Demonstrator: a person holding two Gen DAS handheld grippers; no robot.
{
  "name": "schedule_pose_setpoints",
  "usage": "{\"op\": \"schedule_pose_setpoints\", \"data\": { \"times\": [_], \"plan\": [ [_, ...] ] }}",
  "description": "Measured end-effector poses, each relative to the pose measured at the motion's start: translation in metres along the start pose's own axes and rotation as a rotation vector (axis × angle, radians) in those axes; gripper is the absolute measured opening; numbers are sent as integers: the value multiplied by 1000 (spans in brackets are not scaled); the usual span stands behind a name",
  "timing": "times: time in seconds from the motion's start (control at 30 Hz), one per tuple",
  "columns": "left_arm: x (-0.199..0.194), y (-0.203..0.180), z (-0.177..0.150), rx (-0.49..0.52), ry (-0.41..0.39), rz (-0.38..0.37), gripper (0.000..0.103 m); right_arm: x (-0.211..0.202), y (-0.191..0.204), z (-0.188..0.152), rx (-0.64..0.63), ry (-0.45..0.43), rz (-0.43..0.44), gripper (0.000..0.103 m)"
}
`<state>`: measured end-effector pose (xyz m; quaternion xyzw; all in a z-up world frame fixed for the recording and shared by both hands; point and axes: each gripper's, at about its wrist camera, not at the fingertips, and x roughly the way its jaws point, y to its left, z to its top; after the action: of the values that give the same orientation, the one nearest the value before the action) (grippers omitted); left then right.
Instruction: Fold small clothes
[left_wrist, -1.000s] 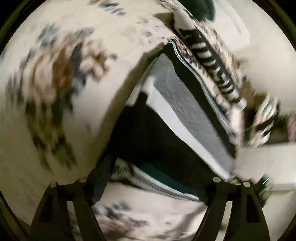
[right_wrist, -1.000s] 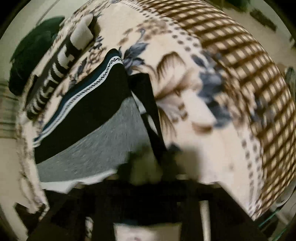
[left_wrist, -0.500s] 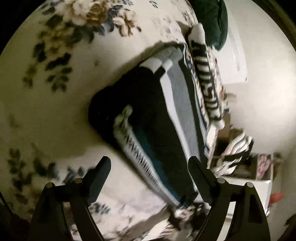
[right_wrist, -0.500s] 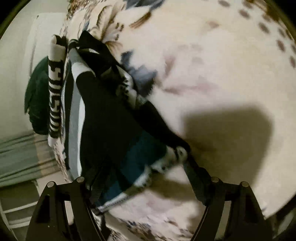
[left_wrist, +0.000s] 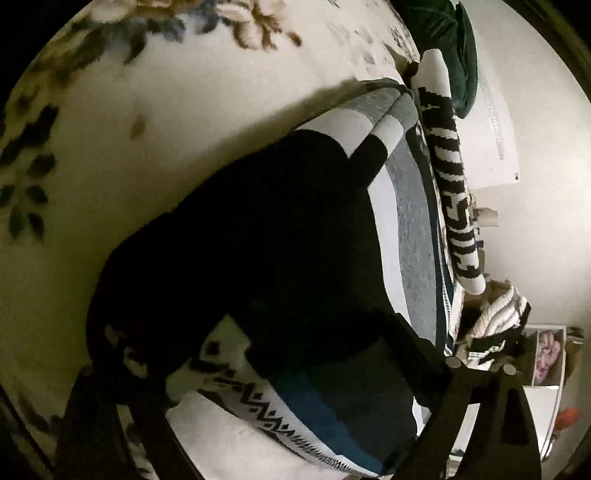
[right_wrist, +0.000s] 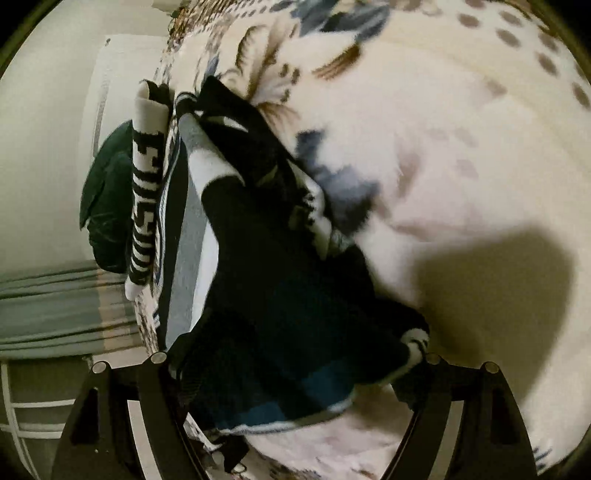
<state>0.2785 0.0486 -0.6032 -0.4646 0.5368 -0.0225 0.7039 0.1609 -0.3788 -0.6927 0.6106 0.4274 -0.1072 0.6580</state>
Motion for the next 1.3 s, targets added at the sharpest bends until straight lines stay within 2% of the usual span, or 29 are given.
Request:
{"op": "schedule_pose_setpoints", "data": {
  "times": [0.1,0.27,0.33,0.4,0.47,0.5,0.53,0.63,0.8,0.97,1.17,1.3],
  "plan": [
    [-4,-6,1,-17,-35,15,95,-1,10,4,-7,-39,52,82],
    [3,-17,12,42,-114,57,95,17,30,14,-44,-47,97,77],
    [7,-11,18,3,-168,48,95,28,34,20,-49,-48,92,72],
    [3,-9,17,-8,-204,43,95,34,34,24,-39,-51,76,59],
    [-4,-11,14,-7,-246,43,77,33,31,27,-21,-54,82,49],
    [-8,-10,12,-10,-259,42,51,32,31,27,-19,-54,79,45],
    [-12,-9,11,-11,-270,42,29,31,32,26,-21,-55,78,43],
    [-22,-15,9,32,-287,26,19,30,39,25,-31,-52,68,37],
    [-44,-44,8,94,-321,-23,17,19,61,24,-52,-42,65,31],
    [-98,-74,5,140,-337,-80,15,-10,96,10,-97,-5,64,30],
    [-194,-87,-15,175,-289,-105,13,-86,130,-34,-109,51,40,30],
    [-251,-68,-31,146,-228,-62,13,-148,124,-82,-95,92,-5,30]
  ]
}}
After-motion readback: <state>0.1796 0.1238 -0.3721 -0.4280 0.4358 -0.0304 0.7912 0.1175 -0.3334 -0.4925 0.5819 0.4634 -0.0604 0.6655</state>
